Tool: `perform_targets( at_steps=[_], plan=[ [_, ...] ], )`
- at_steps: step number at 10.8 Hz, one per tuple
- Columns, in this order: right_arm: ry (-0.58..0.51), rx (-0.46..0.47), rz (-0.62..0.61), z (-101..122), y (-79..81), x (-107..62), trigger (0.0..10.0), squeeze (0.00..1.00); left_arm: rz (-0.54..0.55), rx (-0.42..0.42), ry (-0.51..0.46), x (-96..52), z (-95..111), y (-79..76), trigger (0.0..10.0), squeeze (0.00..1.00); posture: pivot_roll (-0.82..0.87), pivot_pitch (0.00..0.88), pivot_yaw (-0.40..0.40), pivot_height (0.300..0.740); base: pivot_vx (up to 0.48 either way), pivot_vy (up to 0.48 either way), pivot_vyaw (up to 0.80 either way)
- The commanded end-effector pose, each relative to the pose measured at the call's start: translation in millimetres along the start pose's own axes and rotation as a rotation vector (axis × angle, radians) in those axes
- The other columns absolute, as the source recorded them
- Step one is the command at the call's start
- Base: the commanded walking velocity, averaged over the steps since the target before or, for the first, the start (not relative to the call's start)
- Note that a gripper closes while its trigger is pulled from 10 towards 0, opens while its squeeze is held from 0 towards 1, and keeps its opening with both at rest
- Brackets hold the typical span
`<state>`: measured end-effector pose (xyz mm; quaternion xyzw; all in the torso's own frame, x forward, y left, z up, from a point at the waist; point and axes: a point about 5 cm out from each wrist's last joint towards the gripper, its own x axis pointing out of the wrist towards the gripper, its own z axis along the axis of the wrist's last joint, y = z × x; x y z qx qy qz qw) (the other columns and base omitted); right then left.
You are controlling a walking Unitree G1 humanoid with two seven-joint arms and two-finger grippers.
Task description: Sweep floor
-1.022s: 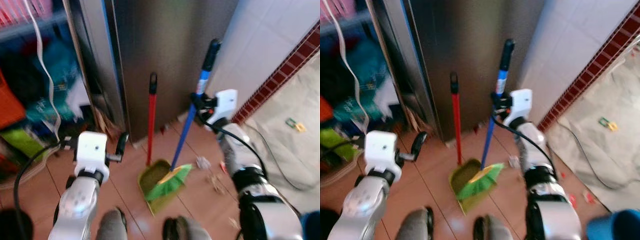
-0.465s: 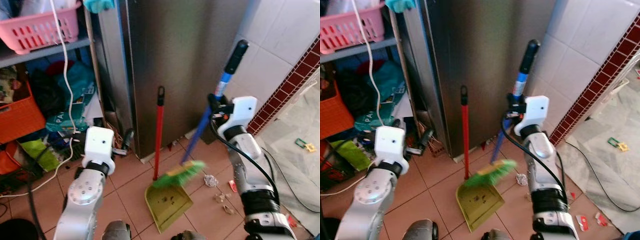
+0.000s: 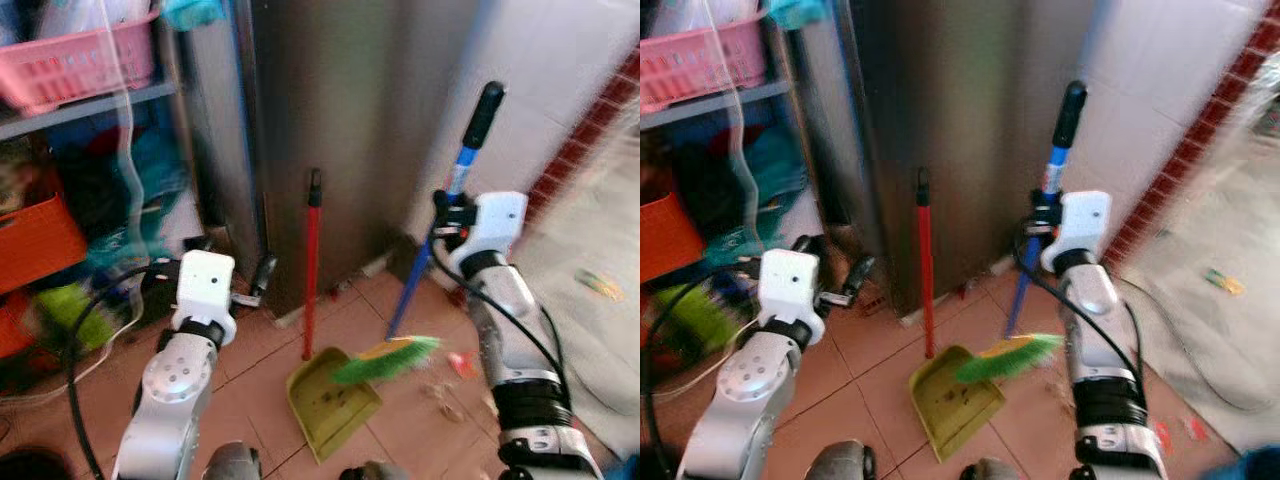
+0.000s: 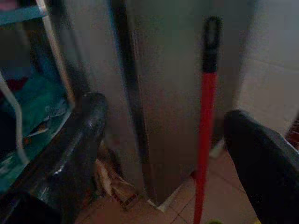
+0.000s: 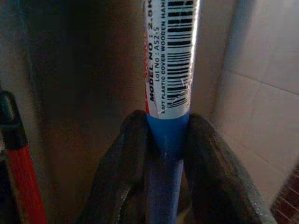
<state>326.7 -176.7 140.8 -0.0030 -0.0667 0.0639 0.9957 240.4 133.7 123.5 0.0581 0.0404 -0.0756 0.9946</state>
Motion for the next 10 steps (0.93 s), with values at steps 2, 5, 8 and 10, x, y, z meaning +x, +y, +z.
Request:
perform_targets(
  at_steps=[2, 5, 8, 10],
  plan=[
    [-0.082, -0.019, -0.002, 21.0, -0.7, 4.9, 0.0, 0.0, -0.014, -0.004, -0.005, 1.7, 0.1, -2.1, 10.0, 0.0, 0.08, 0.0, -0.045, 0.74, -0.257, 0.0, -0.75],
    [-0.071, -0.003, 0.002, 18.6, 2.1, 4.8, 0.0, 0.0, -0.008, -0.005, -0.008, 1.8, 0.8, -0.8, 10.0, 0.0, 0.08, 0.0, -0.05, 0.74, -0.25, 0.0, -0.8],
    [-0.063, -0.004, 0.012, 17.6, 1.6, 5.4, 0.0, 0.0, 0.0, -0.013, -0.012, 1.9, 1.9, -2.4, 10.0, 0.0, 0.08, 0.0, -0.06, 0.74, -0.244, 0.0, -0.14],
    [-0.064, -0.004, 0.016, 19.1, 2.1, 7.0, 0.0, 0.0, 0.003, -0.019, -0.01, 1.8, 0.9, -3.0, 10.0, 0.0, 0.07, 0.0, -0.067, 0.74, -0.246, 0.0, 0.0]
  ],
)
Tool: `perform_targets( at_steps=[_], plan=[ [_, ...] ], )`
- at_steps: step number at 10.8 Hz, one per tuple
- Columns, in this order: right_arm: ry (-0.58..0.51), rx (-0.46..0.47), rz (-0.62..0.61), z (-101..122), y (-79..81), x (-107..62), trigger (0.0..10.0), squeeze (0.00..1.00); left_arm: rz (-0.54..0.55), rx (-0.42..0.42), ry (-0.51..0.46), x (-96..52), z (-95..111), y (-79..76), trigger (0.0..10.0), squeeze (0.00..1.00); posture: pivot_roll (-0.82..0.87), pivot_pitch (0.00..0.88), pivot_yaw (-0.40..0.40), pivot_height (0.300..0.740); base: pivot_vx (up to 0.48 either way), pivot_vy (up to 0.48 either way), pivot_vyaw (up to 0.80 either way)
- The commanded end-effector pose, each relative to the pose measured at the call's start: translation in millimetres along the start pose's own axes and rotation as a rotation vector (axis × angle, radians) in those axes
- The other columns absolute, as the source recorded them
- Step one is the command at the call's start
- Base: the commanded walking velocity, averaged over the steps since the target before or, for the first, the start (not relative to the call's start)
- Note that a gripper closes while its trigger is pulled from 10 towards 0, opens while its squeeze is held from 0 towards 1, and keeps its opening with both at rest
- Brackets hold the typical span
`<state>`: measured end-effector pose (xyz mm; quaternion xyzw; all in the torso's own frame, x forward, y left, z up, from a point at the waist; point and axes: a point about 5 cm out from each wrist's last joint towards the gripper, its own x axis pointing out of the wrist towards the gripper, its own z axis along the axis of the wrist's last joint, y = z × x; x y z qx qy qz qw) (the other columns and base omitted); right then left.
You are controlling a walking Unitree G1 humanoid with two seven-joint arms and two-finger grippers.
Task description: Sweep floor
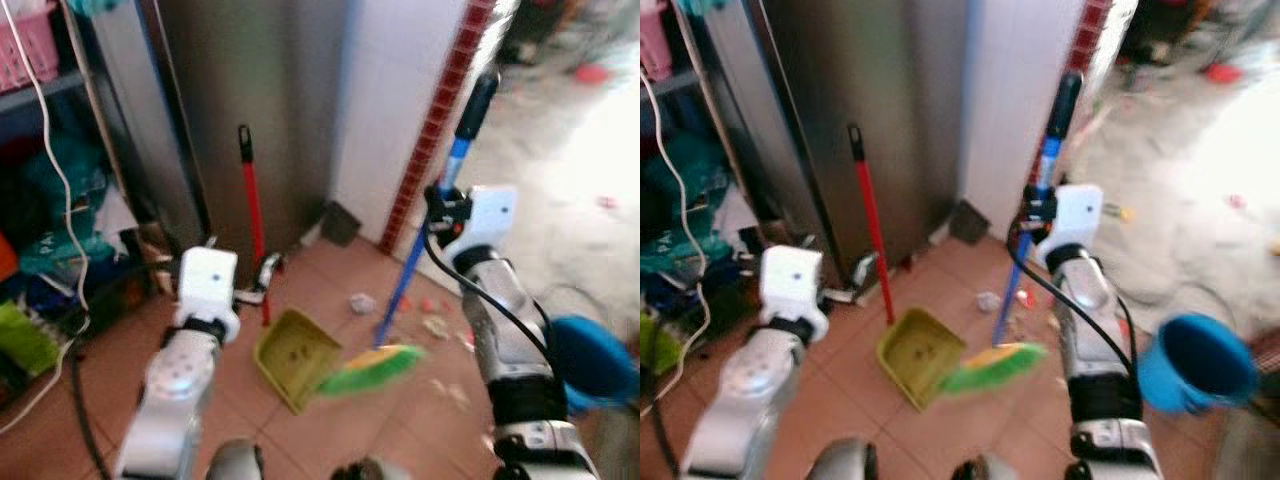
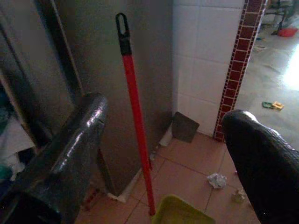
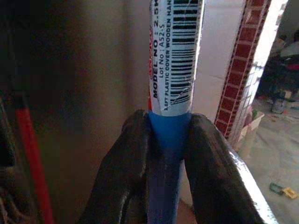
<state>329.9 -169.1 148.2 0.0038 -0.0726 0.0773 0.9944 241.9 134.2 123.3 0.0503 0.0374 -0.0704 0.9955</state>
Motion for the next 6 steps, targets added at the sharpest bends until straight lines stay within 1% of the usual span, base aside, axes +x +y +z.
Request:
perform_targets(
  at_steps=[1, 3, 4, 5, 6],
  plan=[
    [-0.05, -0.019, -0.006, 12.5, -3.7, 2.2, 0.0, 0.0, -0.007, -0.006, -0.004, 0.9, 1.2, -3.8, 10.0, 0.0, 0.07, 0.0, -0.067, 0.74, -0.244, 0.0, 0.0],
    [-0.038, -0.021, -0.006, 10.6, -4.1, 0.1, 0.0, 0.0, 0.002, -0.017, -0.017, 2.3, 3.7, -3.9, 10.0, 0.0, 0.07, 0.0, -0.066, 0.74, 0.0, 0.0, 0.0],
    [-0.034, -0.021, -0.004, 9.9, -3.0, 0.3, 0.0, 0.0, 0.012, -0.024, -0.032, 6.8, 8.2, -0.7, 10.0, 0.0, 0.06, 0.0, -0.063, 0.74, 0.0, 0.0, -0.71],
    [-0.034, -0.023, 0.003, 10.9, -0.4, 1.5, 0.0, 0.0, 0.015, -0.029, -0.057, 12.9, 17.5, 1.7, 10.0, 0.0, 0.06, 0.007, -0.059, 0.74, 0.0, 0.0, -0.8],
    [-0.038, -0.026, 0.01, 11.5, 1.7, 2.0, 0.0, 0.0, 0.015, -0.025, -0.076, 15.9, 23.5, 2.9, 10.0, 0.0, 0.07, 0.014, -0.053, 0.74, 0.0, 0.247, -0.8]
  ],
)
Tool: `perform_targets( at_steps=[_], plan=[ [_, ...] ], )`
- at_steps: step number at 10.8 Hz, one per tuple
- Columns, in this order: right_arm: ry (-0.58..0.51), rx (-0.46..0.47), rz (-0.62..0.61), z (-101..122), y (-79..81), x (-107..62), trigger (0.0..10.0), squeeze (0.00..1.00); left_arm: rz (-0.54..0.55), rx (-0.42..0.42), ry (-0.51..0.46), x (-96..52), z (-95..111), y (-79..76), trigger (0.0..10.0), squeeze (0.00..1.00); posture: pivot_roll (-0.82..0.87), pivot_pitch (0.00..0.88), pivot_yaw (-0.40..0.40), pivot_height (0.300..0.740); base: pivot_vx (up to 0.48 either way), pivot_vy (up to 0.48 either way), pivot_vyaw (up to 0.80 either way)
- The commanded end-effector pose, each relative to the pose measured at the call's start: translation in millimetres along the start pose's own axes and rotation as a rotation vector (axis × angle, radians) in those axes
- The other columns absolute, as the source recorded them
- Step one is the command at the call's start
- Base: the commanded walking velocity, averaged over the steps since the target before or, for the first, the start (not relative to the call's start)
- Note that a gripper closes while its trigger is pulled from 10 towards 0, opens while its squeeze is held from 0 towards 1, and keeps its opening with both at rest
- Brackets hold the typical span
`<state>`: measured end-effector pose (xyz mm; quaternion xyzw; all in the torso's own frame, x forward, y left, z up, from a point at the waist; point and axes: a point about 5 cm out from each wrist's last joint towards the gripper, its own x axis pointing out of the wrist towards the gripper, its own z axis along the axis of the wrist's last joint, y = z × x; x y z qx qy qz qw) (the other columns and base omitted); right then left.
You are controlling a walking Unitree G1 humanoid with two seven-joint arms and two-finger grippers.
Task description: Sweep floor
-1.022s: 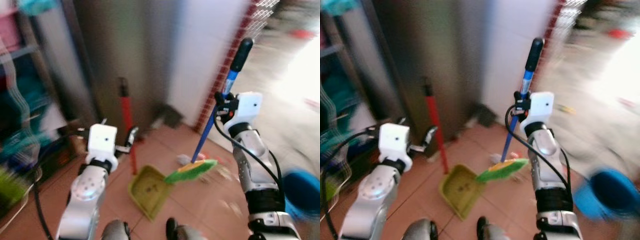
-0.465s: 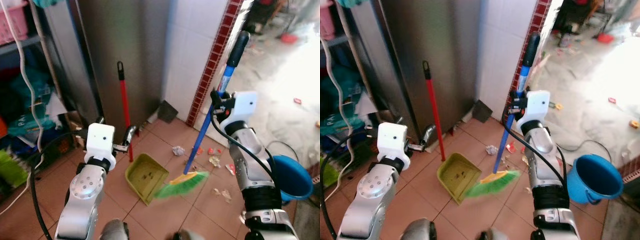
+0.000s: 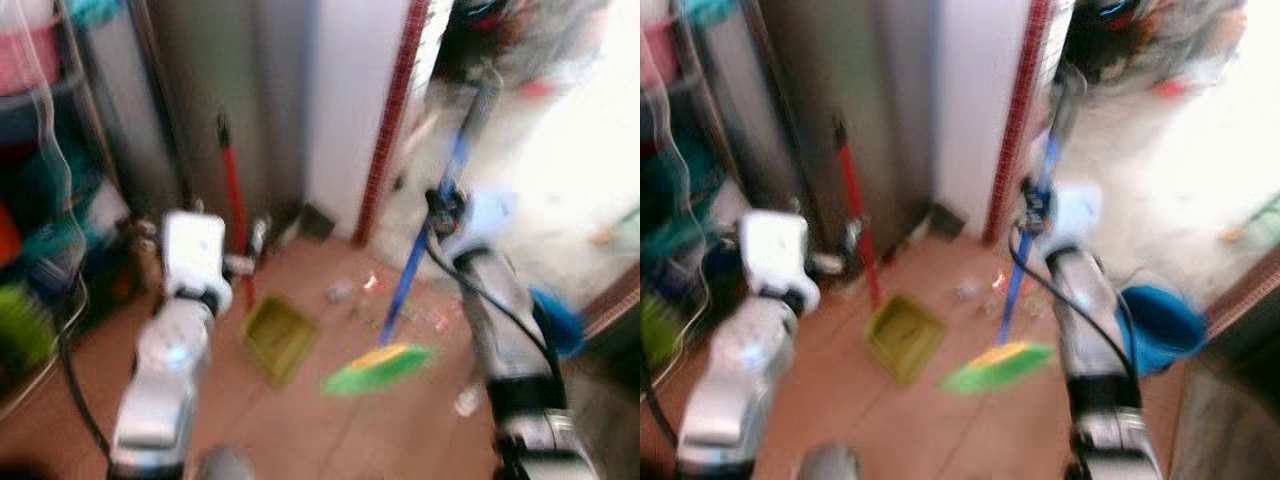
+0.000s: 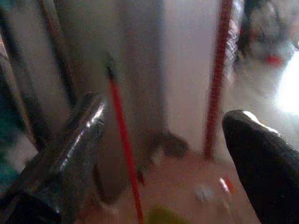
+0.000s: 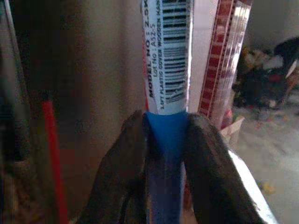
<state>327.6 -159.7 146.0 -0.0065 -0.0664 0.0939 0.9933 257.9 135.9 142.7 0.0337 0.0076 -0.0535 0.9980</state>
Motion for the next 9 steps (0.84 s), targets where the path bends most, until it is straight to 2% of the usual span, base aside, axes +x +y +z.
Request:
perform_targets(
  at_steps=[1, 4, 6, 8, 9],
  plan=[
    [-0.049, -0.009, -0.025, 12.2, -7.1, 0.6, 0.0, 0.0, -0.019, 0.003, -0.024, 2.7, 8.4, -2.1, 10.0, 0.0, 0.06, 0.037, -0.051, 0.74, 0.0, 0.48, -0.8],
    [-0.025, -0.003, -0.015, 6.2, -5.8, -2.5, 0.0, 0.0, -0.058, -0.023, 0.022, -2.4, -0.7, -13.2, 10.0, 0.0, 0.06, 0.025, -0.053, 0.74, 0.0, 0.48, -0.8],
    [-0.018, -0.014, -0.028, 6.0, -12.4, -1.5, 0.0, 0.0, -0.075, -0.029, 0.037, -4.8, -3.9, -16.0, 10.0, 0.0, 0.06, 0.021, -0.054, 0.74, 0.0, 0.476, -0.8],
    [-0.011, -0.014, -0.035, 2.8, -14.1, -3.3, 0.0, 0.0, -0.077, -0.013, 0.026, -6.2, -5.1, -13.1, 10.0, 0.0, 0.06, 0.009, -0.059, 0.74, 0.0, 0.0, -0.56],
    [-0.006, -0.015, -0.026, 0.8, -11.4, -4.2, 0.0, 0.0, -0.079, -0.013, 0.022, -5.9, -5.0, -12.6, 10.0, 0.0, 0.07, 0.002, -0.06, 0.74, 0.0, 0.0, 0.0]
  ],
)
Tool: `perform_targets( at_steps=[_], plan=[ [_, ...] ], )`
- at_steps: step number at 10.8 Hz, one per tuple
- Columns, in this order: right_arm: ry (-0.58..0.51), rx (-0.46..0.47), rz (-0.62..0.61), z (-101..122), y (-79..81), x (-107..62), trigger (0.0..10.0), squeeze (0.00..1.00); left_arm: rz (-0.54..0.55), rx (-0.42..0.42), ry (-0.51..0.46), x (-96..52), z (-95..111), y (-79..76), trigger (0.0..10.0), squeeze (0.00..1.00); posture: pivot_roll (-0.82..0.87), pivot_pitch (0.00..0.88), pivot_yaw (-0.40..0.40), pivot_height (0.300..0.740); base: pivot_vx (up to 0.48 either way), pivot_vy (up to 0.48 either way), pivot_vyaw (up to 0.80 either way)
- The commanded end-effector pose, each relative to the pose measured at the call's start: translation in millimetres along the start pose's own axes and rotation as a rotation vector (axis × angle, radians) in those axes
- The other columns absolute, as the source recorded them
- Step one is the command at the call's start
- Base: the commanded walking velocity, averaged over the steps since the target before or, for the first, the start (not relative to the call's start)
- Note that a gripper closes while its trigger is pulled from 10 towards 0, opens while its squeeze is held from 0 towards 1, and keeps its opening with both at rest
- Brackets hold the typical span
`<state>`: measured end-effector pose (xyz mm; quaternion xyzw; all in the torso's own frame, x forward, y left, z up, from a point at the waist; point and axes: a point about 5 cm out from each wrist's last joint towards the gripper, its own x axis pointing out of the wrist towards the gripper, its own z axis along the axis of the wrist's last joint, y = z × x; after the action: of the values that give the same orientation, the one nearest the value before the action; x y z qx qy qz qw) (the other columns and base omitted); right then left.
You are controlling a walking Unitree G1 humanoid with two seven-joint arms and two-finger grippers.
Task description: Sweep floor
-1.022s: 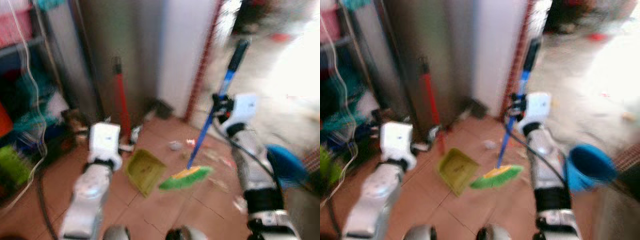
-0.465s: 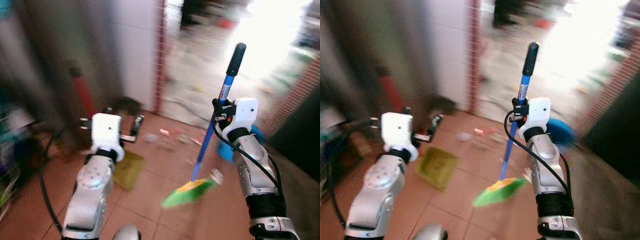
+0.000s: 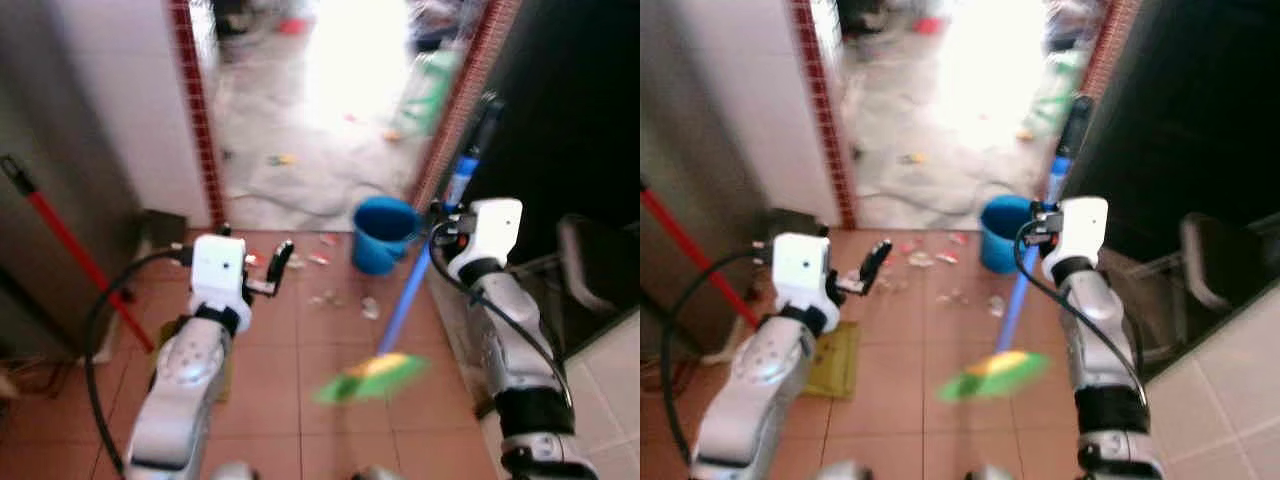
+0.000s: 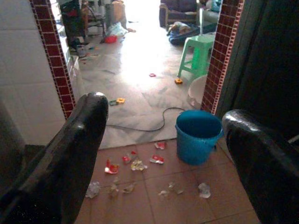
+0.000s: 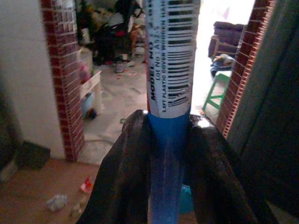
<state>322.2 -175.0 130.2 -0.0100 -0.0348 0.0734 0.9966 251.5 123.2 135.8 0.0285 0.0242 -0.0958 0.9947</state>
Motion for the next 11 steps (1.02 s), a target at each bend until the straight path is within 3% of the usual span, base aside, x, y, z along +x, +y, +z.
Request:
perform_targets(
  at_steps=[1, 3, 6, 9, 11],
  plan=[
    [-0.074, -0.018, 0.027, 16.0, 5.4, 4.6, 0.0, 0.0, -0.001, -0.006, -0.016, 0.0, 2.6, -0.1, 10.0, 0.0, 0.07, 0.002, -0.06, 0.74, 0.0, 0.0, 0.0],
    [-0.08, -0.015, 0.037, 16.1, 8.7, 4.7, 0.0, 0.0, -0.012, -0.015, -0.023, 1.9, 3.1, -4.7, 10.0, 0.0, 0.06, 0.0, -0.059, 0.74, 0.0, -0.127, 0.0],
    [-0.091, -0.019, 0.05, 17.8, 10.5, 5.2, 0.0, 0.0, -0.009, -0.01, -0.028, 3.8, 3.8, -4.9, 10.0, 0.0, 0.06, 0.0, -0.052, 0.74, 0.0, -0.419, 0.0],
    [-0.089, -0.01, 0.05, 16.7, 12.2, 5.1, 0.0, 0.0, -0.007, -0.013, -0.03, 4.0, 4.2, -4.9, 10.0, 0.0, 0.07, 0.001, -0.049, 0.74, 0.0, -0.461, 0.47],
    [-0.084, -0.008, 0.048, 15.9, 10.3, 5.5, 0.0, 0.0, 0.02, -0.022, -0.036, 3.9, 4.5, -2.7, 10.0, 0.0, 0.06, 0.005, -0.053, 0.74, 0.0, 0.0, 0.0]
  ],
)
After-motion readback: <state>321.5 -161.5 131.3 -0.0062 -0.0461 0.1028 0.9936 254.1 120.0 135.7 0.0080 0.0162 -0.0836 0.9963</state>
